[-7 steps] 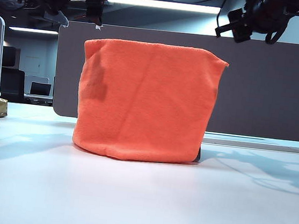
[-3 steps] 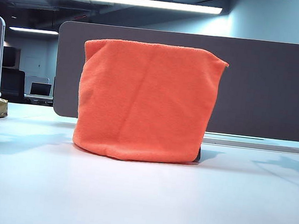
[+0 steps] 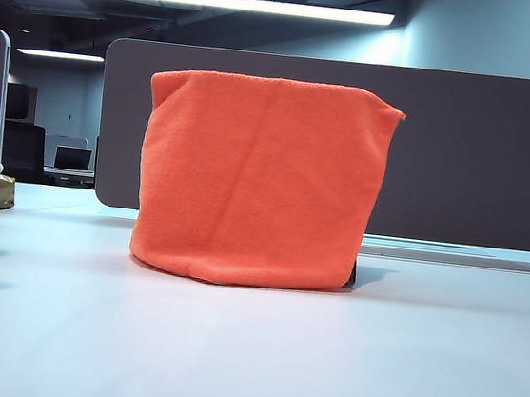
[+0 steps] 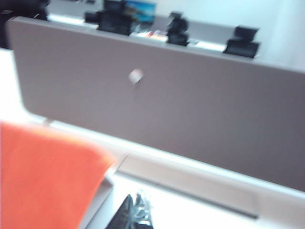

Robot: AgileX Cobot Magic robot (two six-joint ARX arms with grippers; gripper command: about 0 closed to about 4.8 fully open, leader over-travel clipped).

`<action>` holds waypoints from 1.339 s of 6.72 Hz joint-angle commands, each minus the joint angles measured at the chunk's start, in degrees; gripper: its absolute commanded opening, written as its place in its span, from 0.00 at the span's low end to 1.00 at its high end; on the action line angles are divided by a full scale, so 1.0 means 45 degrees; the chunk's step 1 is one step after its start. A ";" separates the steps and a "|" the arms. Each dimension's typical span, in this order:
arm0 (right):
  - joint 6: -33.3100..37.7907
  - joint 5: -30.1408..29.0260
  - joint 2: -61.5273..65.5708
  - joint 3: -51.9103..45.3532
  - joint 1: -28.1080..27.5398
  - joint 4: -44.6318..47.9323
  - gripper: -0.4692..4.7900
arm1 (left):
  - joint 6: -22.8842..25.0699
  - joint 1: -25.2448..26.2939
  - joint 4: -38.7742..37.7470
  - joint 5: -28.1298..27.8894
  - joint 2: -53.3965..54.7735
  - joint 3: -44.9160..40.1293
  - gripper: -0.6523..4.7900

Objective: Pick up the cloth from the table and use it to cover the mirror.

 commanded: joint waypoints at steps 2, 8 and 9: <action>0.0107 -0.0559 -0.4716 -0.2846 -0.0476 -0.2535 0.08 | -0.1122 0.0019 -0.2181 -0.0466 -0.6659 -0.3390 0.11; 0.2817 0.2827 -0.8544 -0.8961 -0.0529 0.1481 0.08 | -0.1229 -0.0024 -0.5047 -0.0549 -0.9641 -0.5571 0.11; 0.2900 0.2516 -0.8548 -0.9238 -0.0529 0.1496 0.08 | -0.1923 -0.0024 -0.4988 -0.0573 -0.9641 -0.5892 0.11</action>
